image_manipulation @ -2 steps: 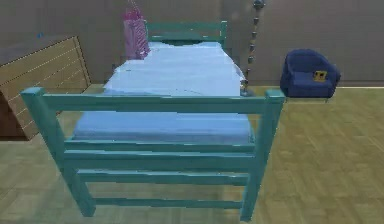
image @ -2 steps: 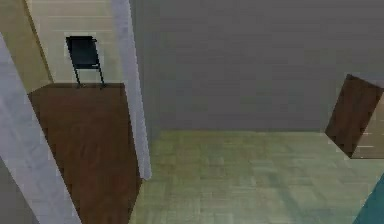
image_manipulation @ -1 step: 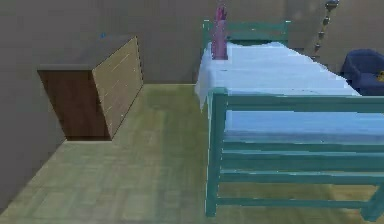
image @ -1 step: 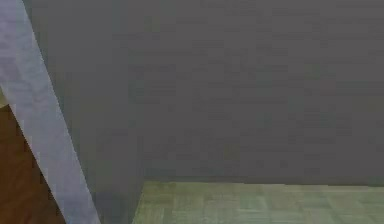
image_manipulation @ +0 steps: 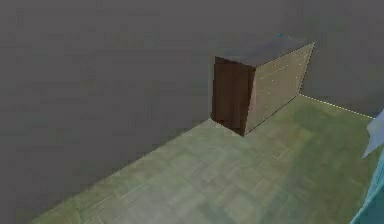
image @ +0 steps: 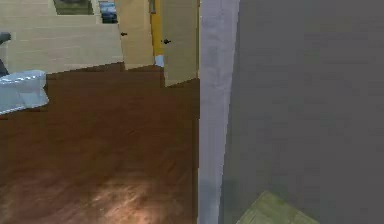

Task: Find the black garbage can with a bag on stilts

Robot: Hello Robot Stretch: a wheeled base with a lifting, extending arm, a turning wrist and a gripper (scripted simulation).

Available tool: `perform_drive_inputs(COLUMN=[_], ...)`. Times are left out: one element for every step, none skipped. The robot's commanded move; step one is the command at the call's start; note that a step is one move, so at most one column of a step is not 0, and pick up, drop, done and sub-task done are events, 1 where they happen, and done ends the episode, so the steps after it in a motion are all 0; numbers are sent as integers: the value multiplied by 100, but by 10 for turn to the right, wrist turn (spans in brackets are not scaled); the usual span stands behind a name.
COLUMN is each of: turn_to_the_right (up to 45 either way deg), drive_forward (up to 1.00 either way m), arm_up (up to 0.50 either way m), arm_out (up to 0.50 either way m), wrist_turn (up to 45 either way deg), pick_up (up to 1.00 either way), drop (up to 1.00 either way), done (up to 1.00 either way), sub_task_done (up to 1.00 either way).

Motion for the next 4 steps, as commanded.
perform_drive_inputs(turn_to_the_right=[-390,0,390,0], drive_forward=[0,30,0,40], arm_up=[0,0,0,0], arm_out=[0,0,0,0], wrist_turn=[0,0,0,0], pick_up=[0,0,0,0], drop=[0,0,0,0], done=[0,0,0,0], sub_task_done=[0,0,0,0])
